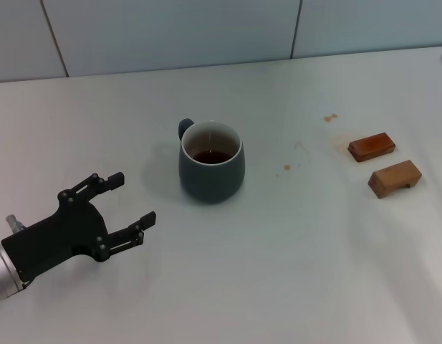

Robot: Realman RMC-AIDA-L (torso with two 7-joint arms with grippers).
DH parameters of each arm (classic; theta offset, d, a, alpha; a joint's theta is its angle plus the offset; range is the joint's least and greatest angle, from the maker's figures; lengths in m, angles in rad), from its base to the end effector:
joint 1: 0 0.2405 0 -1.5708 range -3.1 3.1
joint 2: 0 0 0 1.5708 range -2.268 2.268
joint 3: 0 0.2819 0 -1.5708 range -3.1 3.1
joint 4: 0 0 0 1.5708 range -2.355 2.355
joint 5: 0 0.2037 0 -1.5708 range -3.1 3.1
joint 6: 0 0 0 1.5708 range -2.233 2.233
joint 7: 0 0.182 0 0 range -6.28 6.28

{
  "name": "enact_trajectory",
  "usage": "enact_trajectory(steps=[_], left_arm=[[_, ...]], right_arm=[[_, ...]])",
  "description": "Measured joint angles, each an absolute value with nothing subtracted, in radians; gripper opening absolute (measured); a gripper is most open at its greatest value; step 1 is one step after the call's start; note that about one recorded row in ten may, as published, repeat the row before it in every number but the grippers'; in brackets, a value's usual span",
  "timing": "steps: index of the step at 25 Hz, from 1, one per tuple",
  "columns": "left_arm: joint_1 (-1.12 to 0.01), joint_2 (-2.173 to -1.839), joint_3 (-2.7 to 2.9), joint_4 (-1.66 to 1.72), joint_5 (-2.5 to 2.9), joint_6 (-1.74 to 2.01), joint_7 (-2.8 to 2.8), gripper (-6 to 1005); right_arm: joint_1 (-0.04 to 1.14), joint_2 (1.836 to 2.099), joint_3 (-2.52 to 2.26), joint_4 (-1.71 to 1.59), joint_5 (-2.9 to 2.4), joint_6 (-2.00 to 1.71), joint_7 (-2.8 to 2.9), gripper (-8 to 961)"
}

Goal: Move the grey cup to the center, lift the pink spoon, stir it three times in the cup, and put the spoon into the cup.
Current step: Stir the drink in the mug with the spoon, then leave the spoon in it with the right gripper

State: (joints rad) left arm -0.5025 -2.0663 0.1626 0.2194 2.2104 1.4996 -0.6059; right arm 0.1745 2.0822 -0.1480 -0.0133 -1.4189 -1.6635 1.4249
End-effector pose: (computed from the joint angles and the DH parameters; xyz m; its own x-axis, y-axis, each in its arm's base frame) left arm -0.3000 0.3180 -0.0769 0.8199 0.0281 0.5718 0.3277 -0.8420 -0.4285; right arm 0.3722 0.2500 0.0140 -0.3435 -0.0427 -0.9382 -0.9045 -0.2538 0.3427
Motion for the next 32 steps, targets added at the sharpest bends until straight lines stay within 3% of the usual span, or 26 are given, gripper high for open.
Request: enact_trajectory(steps=[10,21,23,25,28,29,32], left_arm=[[-0.513,-2.067,0.163,0.219,2.21,1.452,-0.626,852],[-0.53,-2.07,0.181,0.208,2.21,1.405,-0.632,850],[-0.533,-2.071,0.184,0.205,2.21,1.4,-0.632,850],[-0.535,-2.071,0.185,0.199,2.206,1.393,-0.632,850],[-0.536,-2.071,0.185,0.198,2.204,1.391,-0.632,850],[-0.536,-2.071,0.184,0.197,2.204,1.391,-0.632,850],[-0.537,-2.071,0.184,0.196,2.204,1.391,-0.632,850]], right_arm=[[0.353,2.09,-0.25,-0.712,-1.513,-1.687,1.578,115],[0.344,2.079,-0.917,-1.623,-1.931,-1.406,2.185,116],[0.395,2.077,-0.988,-1.757,-2.107,-1.453,2.328,116],[0.557,2.068,-1.057,-1.859,-2.32,-1.621,2.531,115],[0.599,2.066,-1.057,-1.859,-2.354,-1.67,2.559,115],[0.694,2.065,-1.054,-1.847,-2.419,-1.762,2.606,116],[0.767,2.064,-1.055,-1.822,-2.477,-1.817,2.635,116]])
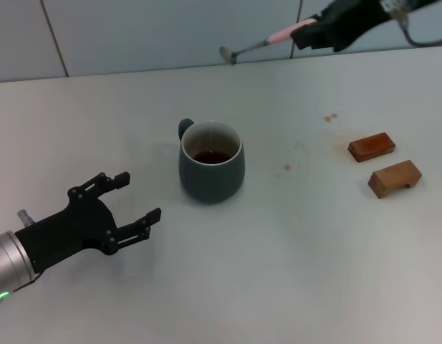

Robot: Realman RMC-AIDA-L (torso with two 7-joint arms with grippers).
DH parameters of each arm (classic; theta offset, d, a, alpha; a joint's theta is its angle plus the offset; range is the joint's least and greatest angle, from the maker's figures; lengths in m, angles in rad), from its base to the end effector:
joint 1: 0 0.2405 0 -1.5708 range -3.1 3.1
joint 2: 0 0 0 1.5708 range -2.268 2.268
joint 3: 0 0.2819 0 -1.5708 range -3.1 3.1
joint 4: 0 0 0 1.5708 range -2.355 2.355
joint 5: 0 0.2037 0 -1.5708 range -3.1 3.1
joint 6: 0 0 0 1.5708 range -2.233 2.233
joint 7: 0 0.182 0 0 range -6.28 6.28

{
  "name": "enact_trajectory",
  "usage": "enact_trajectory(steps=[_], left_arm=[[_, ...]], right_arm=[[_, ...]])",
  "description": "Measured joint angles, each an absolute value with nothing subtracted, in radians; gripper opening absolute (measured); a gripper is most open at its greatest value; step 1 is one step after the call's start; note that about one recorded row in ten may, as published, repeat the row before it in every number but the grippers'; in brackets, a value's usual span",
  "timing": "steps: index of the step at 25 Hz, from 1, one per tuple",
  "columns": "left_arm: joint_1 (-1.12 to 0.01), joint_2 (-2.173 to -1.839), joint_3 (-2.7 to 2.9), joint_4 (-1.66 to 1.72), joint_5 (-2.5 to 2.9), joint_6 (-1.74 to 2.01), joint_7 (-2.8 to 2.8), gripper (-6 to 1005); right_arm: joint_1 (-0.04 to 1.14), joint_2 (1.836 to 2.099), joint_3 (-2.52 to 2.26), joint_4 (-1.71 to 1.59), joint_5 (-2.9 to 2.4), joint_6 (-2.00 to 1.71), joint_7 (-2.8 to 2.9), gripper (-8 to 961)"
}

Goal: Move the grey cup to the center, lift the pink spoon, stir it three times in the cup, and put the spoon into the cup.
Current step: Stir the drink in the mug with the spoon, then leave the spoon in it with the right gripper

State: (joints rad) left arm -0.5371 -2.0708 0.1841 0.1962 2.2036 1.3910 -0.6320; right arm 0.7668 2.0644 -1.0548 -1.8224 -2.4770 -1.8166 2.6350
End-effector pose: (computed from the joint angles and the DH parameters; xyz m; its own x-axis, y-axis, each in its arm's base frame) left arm -0.3013 0.3323 -0.0887 0.8427 0.0798 0.5324 0.3513 -0.8309 -0.4315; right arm 0.0871 0.3868 0.0607 0.8860 -0.4505 -0.1101 -0.4406 -0.7434 -0.5033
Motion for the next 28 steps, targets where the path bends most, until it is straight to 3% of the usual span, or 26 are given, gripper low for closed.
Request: enact_trajectory(steps=[2,7,28], left_arm=[[-0.537,-2.071,0.184,0.195,2.203,1.391,-0.632,850],[-0.537,-2.071,0.184,0.195,2.204,1.391,-0.632,850],[-0.541,-2.07,0.184,0.195,2.209,1.391,-0.641,851]], right_arm=[[0.853,2.064,-1.055,-1.753,-2.534,-1.871,2.659,117],[0.93,2.065,-1.054,-1.643,-2.572,-1.906,2.666,118],[1.04,2.074,-1.139,-1.232,-2.653,-1.734,2.652,125]])
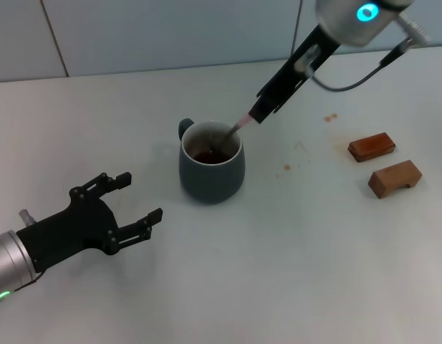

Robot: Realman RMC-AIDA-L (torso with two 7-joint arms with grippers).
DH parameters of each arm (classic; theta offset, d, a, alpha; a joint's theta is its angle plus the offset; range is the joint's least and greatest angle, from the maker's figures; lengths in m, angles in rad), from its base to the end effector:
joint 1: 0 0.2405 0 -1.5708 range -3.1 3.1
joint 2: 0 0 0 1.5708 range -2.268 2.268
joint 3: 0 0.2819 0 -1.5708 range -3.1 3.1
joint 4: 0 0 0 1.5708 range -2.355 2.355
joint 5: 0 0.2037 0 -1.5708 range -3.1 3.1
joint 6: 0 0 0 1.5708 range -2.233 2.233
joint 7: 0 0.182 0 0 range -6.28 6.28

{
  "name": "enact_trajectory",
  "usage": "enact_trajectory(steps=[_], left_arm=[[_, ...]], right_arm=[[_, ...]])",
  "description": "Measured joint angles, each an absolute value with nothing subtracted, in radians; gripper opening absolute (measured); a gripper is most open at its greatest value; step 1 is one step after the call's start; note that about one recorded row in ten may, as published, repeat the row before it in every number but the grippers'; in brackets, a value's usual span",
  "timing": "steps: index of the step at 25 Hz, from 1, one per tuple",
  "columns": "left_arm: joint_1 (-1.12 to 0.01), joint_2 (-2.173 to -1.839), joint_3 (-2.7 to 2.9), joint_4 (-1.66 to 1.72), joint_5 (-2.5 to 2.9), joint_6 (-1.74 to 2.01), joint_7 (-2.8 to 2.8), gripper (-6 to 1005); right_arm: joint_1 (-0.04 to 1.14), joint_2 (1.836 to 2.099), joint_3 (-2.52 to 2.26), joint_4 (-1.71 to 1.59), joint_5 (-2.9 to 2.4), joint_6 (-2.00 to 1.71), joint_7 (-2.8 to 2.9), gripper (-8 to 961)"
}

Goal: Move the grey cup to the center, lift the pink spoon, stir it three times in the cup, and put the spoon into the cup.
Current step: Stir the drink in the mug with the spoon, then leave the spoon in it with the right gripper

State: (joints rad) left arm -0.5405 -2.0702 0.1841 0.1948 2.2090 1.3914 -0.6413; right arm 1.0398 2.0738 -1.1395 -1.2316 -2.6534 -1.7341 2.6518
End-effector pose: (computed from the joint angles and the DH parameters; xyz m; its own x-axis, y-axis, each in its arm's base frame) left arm -0.3003 0.3326 -0.0894 0.8409 0.0859 0.5344 0.3541 -0.8340 -0.4232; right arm 0.0922 0.4264 -0.0216 0.7725 -0.6120 0.1690 -0.5138 -0.7589 -0.4001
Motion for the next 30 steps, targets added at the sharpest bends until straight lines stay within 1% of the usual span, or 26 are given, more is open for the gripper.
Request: enact_trajectory(steps=[4,8,11,13,14,15,16,19,23,24,25,27,30], left_arm=[[-0.544,-2.071,0.184,0.194,2.209,1.391,-0.641,851],[-0.546,-2.071,0.184,0.187,2.209,1.391,-0.641,851],[-0.548,-2.071,0.184,0.181,2.209,1.391,-0.641,850],[-0.548,-2.071,0.184,0.179,2.209,1.391,-0.64,850],[-0.548,-2.071,0.184,0.176,2.209,1.391,-0.638,850],[-0.548,-2.071,0.184,0.176,2.209,1.391,-0.638,850],[-0.548,-2.071,0.184,0.175,2.209,1.391,-0.637,850],[-0.549,-2.071,0.185,0.173,2.209,1.391,-0.635,850],[-0.549,-2.071,0.186,0.173,2.209,1.391,-0.634,850],[-0.549,-2.071,0.187,0.172,2.209,1.391,-0.634,850],[-0.549,-2.071,0.187,0.172,2.209,1.391,-0.634,850],[-0.549,-2.071,0.187,0.172,2.209,1.391,-0.634,850],[-0.55,-2.071,0.187,0.172,2.209,1.391,-0.633,850]], right_arm=[[1.081,2.077,-1.17,-1.11,-2.663,-1.694,2.64,126],[1.091,2.082,-1.188,-1.094,-2.639,-1.683,2.631,127],[1.102,2.081,-1.203,-1.067,-2.63,-1.636,2.631,128],[1.117,2.073,-1.199,-1.023,-2.632,-1.601,2.628,128],[1.127,2.059,-1.196,-0.986,-2.635,-1.579,2.626,129],[1.127,2.059,-1.196,-0.986,-2.635,-1.579,2.626,129],[1.129,2.052,-1.196,-0.976,-2.636,-1.575,2.626,129],[1.127,2.043,-1.195,-0.995,-2.639,-1.619,2.633,130],[1.127,2.05,-1.195,-1.025,-2.639,-1.672,2.639,131],[1.132,2.063,-1.195,-1.029,-2.638,-1.679,2.638,132],[1.132,2.063,-1.195,-1.029,-2.638,-1.679,2.638,132],[1.141,2.073,-1.195,-1.02,-2.637,-1.659,2.633,132],[1.157,2.072,-1.195,-0.989,-2.641,-1.606,2.63,133]])
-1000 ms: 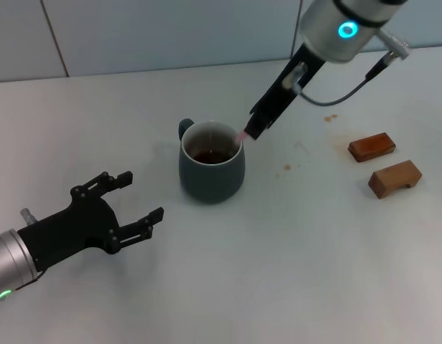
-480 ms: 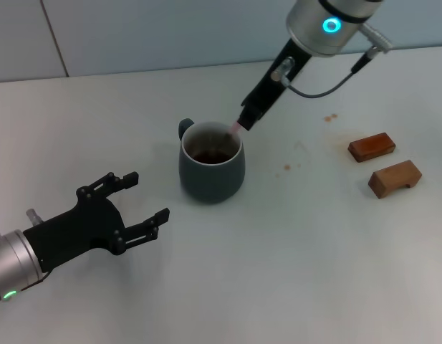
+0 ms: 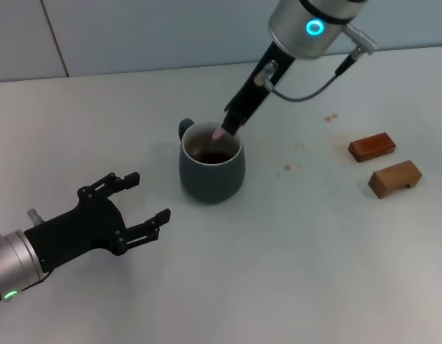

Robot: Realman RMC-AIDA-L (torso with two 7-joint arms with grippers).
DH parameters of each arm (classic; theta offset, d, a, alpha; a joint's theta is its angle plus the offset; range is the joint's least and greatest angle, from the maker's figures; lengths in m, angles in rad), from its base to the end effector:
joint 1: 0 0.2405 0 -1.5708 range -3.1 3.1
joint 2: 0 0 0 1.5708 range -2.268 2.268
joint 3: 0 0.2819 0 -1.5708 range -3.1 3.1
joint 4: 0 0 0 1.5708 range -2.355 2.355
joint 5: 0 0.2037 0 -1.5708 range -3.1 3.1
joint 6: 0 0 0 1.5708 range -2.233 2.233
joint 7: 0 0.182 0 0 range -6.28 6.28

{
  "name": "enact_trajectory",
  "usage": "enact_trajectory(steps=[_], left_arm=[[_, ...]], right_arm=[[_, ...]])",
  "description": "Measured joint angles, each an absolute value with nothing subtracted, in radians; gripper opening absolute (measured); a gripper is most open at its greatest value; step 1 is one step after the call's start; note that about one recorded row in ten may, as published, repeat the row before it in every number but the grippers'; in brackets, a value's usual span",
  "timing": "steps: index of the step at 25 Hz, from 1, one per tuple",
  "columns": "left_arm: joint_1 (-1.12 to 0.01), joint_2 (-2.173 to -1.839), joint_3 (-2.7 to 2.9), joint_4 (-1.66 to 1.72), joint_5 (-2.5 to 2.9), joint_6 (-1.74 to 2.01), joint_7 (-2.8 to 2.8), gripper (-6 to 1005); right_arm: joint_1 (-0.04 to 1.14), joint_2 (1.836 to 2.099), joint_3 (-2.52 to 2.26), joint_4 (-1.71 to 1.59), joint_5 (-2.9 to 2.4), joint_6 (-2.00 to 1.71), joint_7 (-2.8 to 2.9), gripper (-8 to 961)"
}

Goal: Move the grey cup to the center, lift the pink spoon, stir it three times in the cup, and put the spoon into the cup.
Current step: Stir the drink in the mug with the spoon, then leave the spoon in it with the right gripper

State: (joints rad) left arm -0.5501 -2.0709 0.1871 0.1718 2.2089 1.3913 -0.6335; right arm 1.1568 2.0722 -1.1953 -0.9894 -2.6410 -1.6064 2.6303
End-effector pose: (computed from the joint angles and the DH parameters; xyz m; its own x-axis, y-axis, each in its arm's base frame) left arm -0.2941 0.3320 -0.0943 0.8348 0.0819 0.5444 0.3488 -0.8438 -0.4078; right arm 0.0794 0.4388 -0.0575 0.7791 -0.5799 0.2381 -0.4798 -0.7961 -0.3688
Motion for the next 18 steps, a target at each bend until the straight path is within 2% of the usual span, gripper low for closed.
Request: enact_trajectory(steps=[4,7,10,11,14,18], left_arm=[[-0.551,-2.071,0.187,0.17,2.209,1.391,-0.633,850],[-0.551,-2.071,0.187,0.17,2.209,1.391,-0.633,850],[-0.551,-2.071,0.187,0.17,2.209,1.39,-0.632,851],[-0.551,-2.071,0.187,0.169,2.209,1.39,-0.632,851],[-0.553,-2.072,0.187,0.167,2.209,1.39,-0.632,851],[-0.555,-2.073,0.187,0.16,2.209,1.39,-0.632,851]], right_arm=[[1.17,2.047,-1.194,-0.966,-2.667,-1.604,2.633,134],[1.162,2.043,-1.194,-0.983,-2.674,-1.633,2.635,135],[1.157,2.05,-1.193,-1.013,-2.672,-1.684,2.636,136],[1.157,2.066,-1.193,-1.025,-2.665,-1.687,2.635,136],[1.173,2.078,-1.195,-1.005,-2.657,-1.646,2.631,137],[1.198,2.073,-1.194,-0.961,-2.664,-1.599,2.631,138]])
